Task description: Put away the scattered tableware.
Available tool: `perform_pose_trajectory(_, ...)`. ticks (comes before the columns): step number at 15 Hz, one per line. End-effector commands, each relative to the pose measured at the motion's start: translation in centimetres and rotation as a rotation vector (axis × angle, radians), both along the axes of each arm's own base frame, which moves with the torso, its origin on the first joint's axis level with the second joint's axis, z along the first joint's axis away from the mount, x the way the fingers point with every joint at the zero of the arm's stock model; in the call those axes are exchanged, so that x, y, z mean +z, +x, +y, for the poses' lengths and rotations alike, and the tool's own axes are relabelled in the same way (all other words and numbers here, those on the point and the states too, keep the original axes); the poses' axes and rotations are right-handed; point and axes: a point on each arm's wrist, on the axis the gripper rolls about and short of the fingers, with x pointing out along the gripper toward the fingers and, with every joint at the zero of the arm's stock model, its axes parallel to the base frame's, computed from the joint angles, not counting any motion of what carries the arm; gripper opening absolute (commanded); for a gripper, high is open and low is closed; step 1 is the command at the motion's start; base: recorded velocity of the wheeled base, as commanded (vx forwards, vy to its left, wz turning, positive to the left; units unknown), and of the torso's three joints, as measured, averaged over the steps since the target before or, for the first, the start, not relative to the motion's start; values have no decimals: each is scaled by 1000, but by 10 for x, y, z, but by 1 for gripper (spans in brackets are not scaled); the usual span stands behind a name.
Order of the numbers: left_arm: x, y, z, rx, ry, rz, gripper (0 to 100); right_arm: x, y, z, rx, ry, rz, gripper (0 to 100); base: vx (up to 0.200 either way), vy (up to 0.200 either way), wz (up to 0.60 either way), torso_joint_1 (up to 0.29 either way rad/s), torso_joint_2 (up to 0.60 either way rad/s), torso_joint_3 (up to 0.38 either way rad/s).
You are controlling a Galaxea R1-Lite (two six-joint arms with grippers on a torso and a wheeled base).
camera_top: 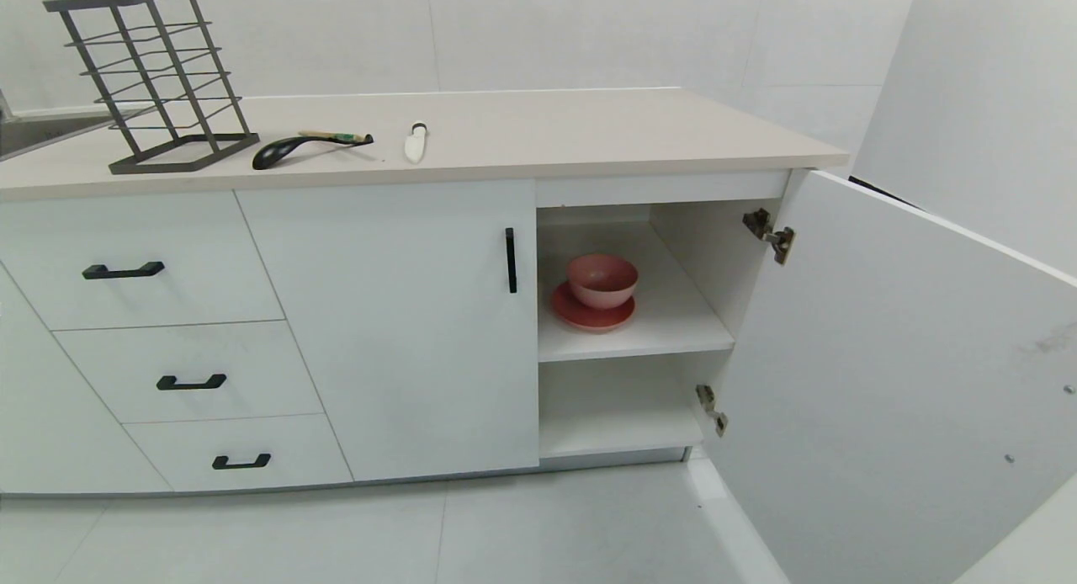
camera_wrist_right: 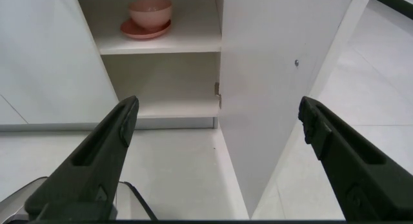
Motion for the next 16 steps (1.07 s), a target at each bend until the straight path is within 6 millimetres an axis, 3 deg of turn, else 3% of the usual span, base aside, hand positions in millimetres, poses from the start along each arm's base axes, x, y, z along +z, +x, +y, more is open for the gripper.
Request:
perform_pose_trajectory(1,-15,-1,-1,40,2,49,100,0,1,0,0,0,6,100,0,0,0,0,0,0)
perform_pose_trajectory(7,-30,2,-3,-45,79,211,100,0,1,0,-2,-1,6,100,0,0,0,0,0,0)
perform_pose_trajectory(10,-33,-4,-5,62,73,175,100,0,1,0,0,-4,6,100,0,0,0,0,0,0)
perform_pose_trajectory(16,-36,-6,-7,-102,28,143,100,0,1,0,0,-4,6,100,0,0,0,0,0,0)
